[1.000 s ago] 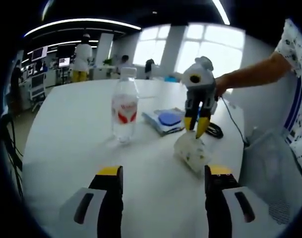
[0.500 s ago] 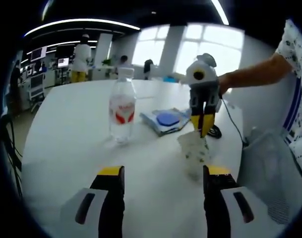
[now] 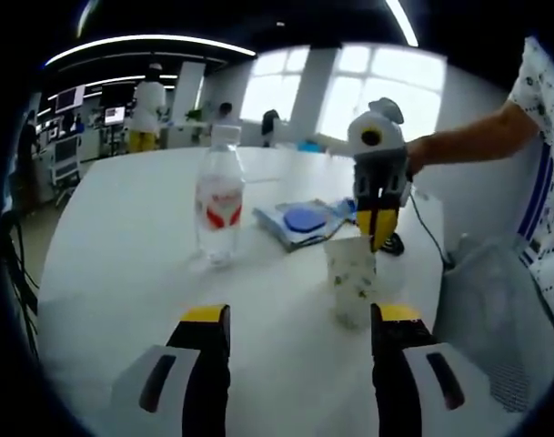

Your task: Arrange the tabletop items into an orderly group along one side of the table until the central work area is clear of visible clutter.

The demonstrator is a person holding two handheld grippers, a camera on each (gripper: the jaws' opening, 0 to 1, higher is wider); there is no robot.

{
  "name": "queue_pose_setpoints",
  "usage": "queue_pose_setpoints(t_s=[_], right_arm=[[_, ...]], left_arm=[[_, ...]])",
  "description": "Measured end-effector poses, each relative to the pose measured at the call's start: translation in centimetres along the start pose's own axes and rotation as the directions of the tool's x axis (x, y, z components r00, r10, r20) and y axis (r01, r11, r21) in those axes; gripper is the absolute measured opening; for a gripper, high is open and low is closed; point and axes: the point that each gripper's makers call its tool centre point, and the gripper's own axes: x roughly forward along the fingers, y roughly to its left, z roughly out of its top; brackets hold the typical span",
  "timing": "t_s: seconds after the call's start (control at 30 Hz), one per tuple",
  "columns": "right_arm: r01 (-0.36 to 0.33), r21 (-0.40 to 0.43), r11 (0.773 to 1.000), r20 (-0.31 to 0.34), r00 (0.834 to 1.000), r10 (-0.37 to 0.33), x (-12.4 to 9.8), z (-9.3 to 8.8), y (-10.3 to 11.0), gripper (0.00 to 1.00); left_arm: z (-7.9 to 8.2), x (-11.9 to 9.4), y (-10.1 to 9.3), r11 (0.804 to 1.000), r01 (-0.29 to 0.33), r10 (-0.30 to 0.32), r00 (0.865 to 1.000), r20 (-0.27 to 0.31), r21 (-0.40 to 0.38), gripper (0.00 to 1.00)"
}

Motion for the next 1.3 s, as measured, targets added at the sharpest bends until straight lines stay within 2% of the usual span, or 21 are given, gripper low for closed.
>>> queue_pose_setpoints(t_s=[0.27, 0.43, 0.53, 0.77, 0.9, 1.0, 1.27, 1.3], right_arm=[[0.069, -0.022, 0.997, 0.039, 0.997, -0.069, -0.8, 0.9, -0.6, 0.0], [0.109, -0.057, 0.992, 0.023, 0.994, -0.108, -1.2, 1.1, -1.0, 0.0], [0.127, -0.065, 0.99, 0.035, 0.992, -0.125, -1.6, 1.7, -1.3, 0.0], [0.205, -0.097, 0.974, 0.078, 0.977, -0.198, -3.1, 3.6, -2.9, 0.0], [0.255, -0.115, 0.96, 0.08, 0.966, -0.247, -3.8, 4.1, -3.9, 0.0], [0.281, -0.12, 0.952, 0.101, 0.958, -0.27, -4.5, 5.3, -4.5, 0.0], [0.342, -0.154, 0.927, 0.081, 0.939, -0.333, -5.4, 6.1, -6.4, 0.0], [0.361, -0.171, 0.917, 0.072, 0.933, -0.354, -5.6, 6.1, -6.8, 0.0]], left_arm=[[0.0, 0.1, -0.1, 1.0, 0.004, -0.004, 1.0, -0.003, 0.004, 0.59], [0.2, 0.2, -0.2, 1.0, 0.007, -0.007, 1.0, 0.0, 0.005, 0.58], [0.3, 0.2, -0.3, 1.0, 0.009, -0.009, 1.0, 0.002, 0.008, 0.58], [0.5, 0.2, -0.2, 1.0, 0.01, -0.01, 1.0, 0.009, 0.01, 0.58], [0.5, 0.2, -0.3, 1.0, 0.01, -0.01, 1.0, 0.009, 0.012, 0.57], [0.5, 0.2, -0.3, 1.0, 0.012, -0.012, 1.0, 0.008, 0.013, 0.57], [0.6, 0.3, -0.2, 1.0, 0.012, -0.013, 1.0, 0.013, 0.012, 0.56], [0.6, 0.2, -0.2, 1.0, 0.013, -0.013, 1.0, 0.014, 0.011, 0.56]])
